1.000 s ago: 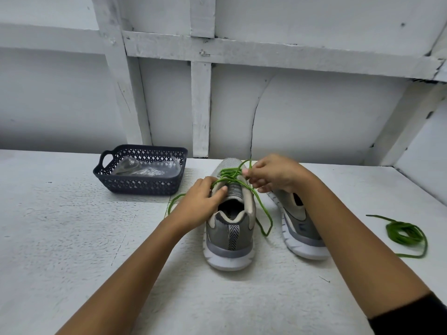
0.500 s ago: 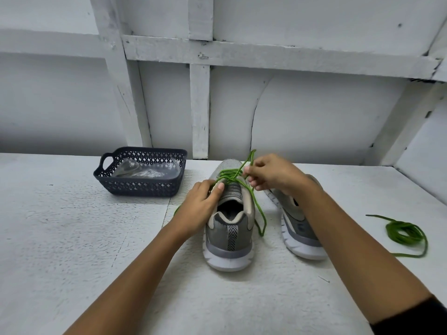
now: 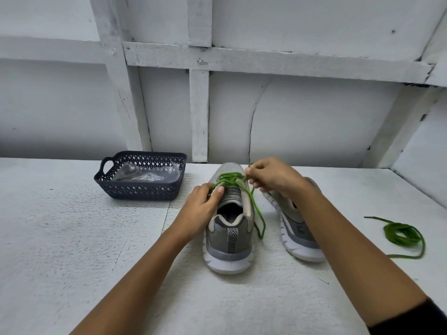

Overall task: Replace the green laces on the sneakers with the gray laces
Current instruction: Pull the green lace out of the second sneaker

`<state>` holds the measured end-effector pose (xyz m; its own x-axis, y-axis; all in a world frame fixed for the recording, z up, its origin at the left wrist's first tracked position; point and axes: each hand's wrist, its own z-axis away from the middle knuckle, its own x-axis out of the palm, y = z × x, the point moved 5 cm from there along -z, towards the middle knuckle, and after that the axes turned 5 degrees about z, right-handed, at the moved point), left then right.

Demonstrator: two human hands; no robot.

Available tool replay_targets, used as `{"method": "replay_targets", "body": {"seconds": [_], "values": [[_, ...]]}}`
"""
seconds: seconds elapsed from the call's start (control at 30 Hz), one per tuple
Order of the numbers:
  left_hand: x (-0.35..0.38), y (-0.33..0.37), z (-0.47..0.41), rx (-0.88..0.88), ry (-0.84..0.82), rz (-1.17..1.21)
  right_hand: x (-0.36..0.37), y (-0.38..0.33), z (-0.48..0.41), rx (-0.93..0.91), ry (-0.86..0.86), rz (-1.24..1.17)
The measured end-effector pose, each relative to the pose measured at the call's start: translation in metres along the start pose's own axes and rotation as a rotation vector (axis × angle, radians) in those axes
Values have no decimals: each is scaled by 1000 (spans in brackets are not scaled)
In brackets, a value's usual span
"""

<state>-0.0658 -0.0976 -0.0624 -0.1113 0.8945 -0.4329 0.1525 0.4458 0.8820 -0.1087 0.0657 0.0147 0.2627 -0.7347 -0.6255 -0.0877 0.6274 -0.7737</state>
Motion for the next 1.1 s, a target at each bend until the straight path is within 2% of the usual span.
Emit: {"method": "replay_targets", "body": {"seconds": [0.1,0.17,0.2,0.23,0.3,0.37,0.43,0.47,0.53,0.6,0.7,0.73,0.8,0.87,0.93,1.1], "values": [[0,1,1,0,5,8,-30,-8,-5,-5,241,-350],[0,1,1,2,11,13,-53,-10,-6,-30,416,-503],[0,1,1,4,13,14,-58,-11,-7,-32,449,-543],[0,1,1,5,15,15,-55,-11,-7,-11,431,-559],[1,2,2,4,16,17,-32,-6,-6,90,272,-496],[0,1,1,4,16,17,-3,2,-1,130,65,-212],[1,2,1,8,16,14,11,6,3,48,-8,31],[1,2,1,6,18,17,10,6,3,5,8,36],[0,1,1,-8,25,25,0,4,1,-16,69,-160],[0,0,1,-20,24,30,-20,0,-3,-9,212,-399],[1,-1,1,-15,25,47,-46,-5,-4,-43,430,-533],[1,-1,1,-18,26,47,-45,-6,-3,-37,433,-551],[0,0,1,-27,28,48,-28,-1,-3,14,319,-523],[0,2,2,-22,32,48,-3,9,-1,52,113,-307],[0,3,2,-14,35,46,13,18,2,26,11,-150],[-1,3,4,-31,29,47,7,17,-2,13,197,-241]]}}
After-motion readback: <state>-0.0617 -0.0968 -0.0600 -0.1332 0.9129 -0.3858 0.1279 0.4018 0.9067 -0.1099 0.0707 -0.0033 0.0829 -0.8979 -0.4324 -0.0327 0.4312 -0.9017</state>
